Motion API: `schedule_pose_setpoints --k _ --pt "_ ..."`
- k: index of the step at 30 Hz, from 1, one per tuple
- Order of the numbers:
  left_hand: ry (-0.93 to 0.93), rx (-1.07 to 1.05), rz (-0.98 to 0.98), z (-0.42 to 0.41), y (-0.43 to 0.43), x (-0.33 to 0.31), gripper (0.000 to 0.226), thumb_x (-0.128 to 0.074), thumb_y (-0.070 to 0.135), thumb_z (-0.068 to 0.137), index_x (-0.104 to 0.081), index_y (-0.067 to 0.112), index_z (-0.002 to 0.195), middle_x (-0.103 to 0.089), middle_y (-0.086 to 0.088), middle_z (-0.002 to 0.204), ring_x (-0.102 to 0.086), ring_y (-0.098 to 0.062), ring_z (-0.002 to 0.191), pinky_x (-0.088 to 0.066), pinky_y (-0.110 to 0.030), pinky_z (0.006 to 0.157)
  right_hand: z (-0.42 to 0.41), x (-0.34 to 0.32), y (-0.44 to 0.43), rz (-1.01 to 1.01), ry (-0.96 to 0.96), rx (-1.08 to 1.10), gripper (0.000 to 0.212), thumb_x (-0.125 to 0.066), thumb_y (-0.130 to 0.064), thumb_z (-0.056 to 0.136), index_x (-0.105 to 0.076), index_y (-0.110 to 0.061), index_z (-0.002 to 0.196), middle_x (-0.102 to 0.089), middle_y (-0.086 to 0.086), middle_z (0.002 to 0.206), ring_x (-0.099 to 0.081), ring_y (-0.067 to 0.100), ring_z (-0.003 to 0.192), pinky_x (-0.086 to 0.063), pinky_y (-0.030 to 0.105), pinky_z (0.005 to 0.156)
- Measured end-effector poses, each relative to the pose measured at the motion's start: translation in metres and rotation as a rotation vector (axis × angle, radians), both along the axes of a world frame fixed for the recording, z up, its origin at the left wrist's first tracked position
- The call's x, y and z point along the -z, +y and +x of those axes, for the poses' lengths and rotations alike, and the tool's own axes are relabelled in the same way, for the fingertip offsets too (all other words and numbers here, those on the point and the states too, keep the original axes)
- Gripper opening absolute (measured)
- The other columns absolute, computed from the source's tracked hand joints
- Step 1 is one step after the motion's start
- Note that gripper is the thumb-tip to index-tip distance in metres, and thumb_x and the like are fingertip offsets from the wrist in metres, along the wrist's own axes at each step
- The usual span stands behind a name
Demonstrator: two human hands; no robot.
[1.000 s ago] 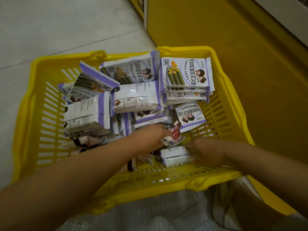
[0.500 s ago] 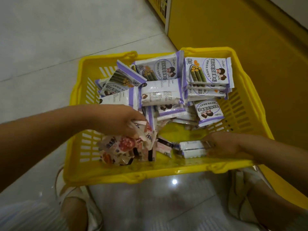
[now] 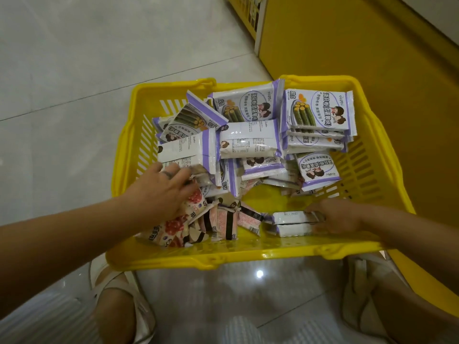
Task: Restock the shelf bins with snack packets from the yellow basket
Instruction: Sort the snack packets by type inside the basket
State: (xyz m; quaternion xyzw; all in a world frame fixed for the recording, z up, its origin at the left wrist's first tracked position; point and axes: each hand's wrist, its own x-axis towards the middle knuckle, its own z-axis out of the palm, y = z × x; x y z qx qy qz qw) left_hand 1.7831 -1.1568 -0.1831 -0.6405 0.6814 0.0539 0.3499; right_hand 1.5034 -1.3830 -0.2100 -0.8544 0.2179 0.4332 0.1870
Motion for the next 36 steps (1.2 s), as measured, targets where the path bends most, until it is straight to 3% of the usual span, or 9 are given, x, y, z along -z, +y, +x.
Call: schedule_pose_setpoints --k 5,10,13,16,18,23,26,30,36 --pt "0.138 0.092 0.074 -0.005 0.006 0.01 0.06 -0.027 0.042 0.098 0.0 0.032 0.151 0.01 -0.001 0.16 0.024 -0.027 0.142 0.02 -0.058 0.106 -0.001 -0.004 0.001 0.011 -0.002 0.008 0.043 -0.054 -0.035 0.095 -0.049 -0.018 0.134 -0.056 0.006 0.131 -0.054 0.021 0.114 -0.042 0.026 0.089" --pt "0.212 0.101 -0.065 -0.01 -0.004 0.002 0.05 -0.034 0.048 0.097 -0.032 0.031 0.143 -0.027 -0.002 0.154 -0.016 -0.027 0.144 -0.001 -0.054 0.114 0.003 -0.014 -0.002 -0.045 -0.057 0.049 0.032 -0.049 -0.031 0.097 -0.057 -0.019 0.125 -0.062 0.005 0.118 -0.056 0.017 0.099 -0.044 0.026 0.081" --pt "0.287 0.182 -0.248 -0.017 -0.02 -0.009 0.039 -0.052 0.035 0.093 -0.051 0.027 0.131 -0.052 0.0 0.134 -0.049 -0.024 0.123 -0.023 -0.049 0.112 0.005 -0.018 -0.008 -0.163 -0.33 0.229 0.019 -0.056 -0.027 0.093 -0.067 -0.019 0.106 -0.067 0.002 0.103 -0.057 0.013 0.086 -0.044 0.025 0.072" --pt "0.37 0.209 -0.365 -0.029 -0.036 -0.017 0.033 -0.069 0.028 0.083 -0.064 0.025 0.115 -0.065 0.001 0.113 -0.063 -0.021 0.099 -0.039 -0.044 0.101 0.009 -0.018 -0.014 -0.416 -0.605 0.204 0.029 -0.063 -0.032 0.088 -0.06 -0.021 0.115 -0.059 0.001 0.116 -0.053 0.018 0.105 -0.047 0.03 0.079" --pt "0.428 0.214 -0.459 -0.036 -0.047 -0.02 0.029 -0.075 0.022 0.077 -0.069 0.021 0.105 -0.068 0.0 0.103 -0.065 -0.022 0.091 -0.046 -0.041 0.092 0.011 -0.013 -0.02 -0.518 -0.535 0.081 0.056 -0.063 -0.04 0.087 -0.043 -0.024 0.136 -0.042 0.005 0.138 -0.041 0.024 0.125 -0.045 0.036 0.095" --pt "0.494 0.063 -0.519 -0.047 -0.067 -0.012 0.031 -0.054 0.023 0.092 -0.059 0.023 0.123 -0.058 0.0 0.125 -0.052 -0.023 0.116 -0.029 -0.037 0.103 0.02 0.003 -0.026 -0.545 -0.309 -0.134 0.083 -0.061 -0.034 0.089 -0.005 -0.039 0.15 -0.007 0.009 0.158 -0.012 0.033 0.143 -0.035 0.049 0.107" --pt "0.537 0.047 -0.503 -0.052 -0.072 -0.004 0.031 -0.047 0.023 0.095 -0.057 0.022 0.125 -0.058 -0.001 0.124 -0.052 -0.023 0.114 -0.029 -0.036 0.102 0.029 0.006 -0.023 -0.532 -0.289 -0.227 0.07 -0.058 -0.026 0.091 -0.018 -0.036 0.148 -0.003 0.009 0.158 -0.011 0.034 0.142 -0.04 0.052 0.103" --pt "0.59 0.085 -0.432 -0.062 -0.075 0.003 0.031 -0.041 0.025 0.099 -0.055 0.021 0.126 -0.06 0.0 0.119 -0.059 -0.022 0.102 -0.043 -0.038 0.093 0.027 -0.005 -0.023 -0.535 -0.339 -0.242 0.051 -0.06 -0.02 0.088 -0.043 -0.025 0.137 -0.022 0.011 0.152 -0.026 0.031 0.137 -0.046 0.041 0.096" --pt "0.675 -0.106 -0.272 -0.073 -0.084 0.021 0.032 -0.038 0.031 0.099 -0.049 0.029 0.129 -0.053 0.005 0.125 -0.058 -0.017 0.098 -0.045 -0.03 0.071 0.011 -0.036 -0.029 -0.478 -0.527 -0.206 0.033 -0.057 -0.012 0.089 -0.059 -0.018 0.121 -0.054 0.004 0.115 -0.055 0.023 0.101 -0.041 0.027 0.066"
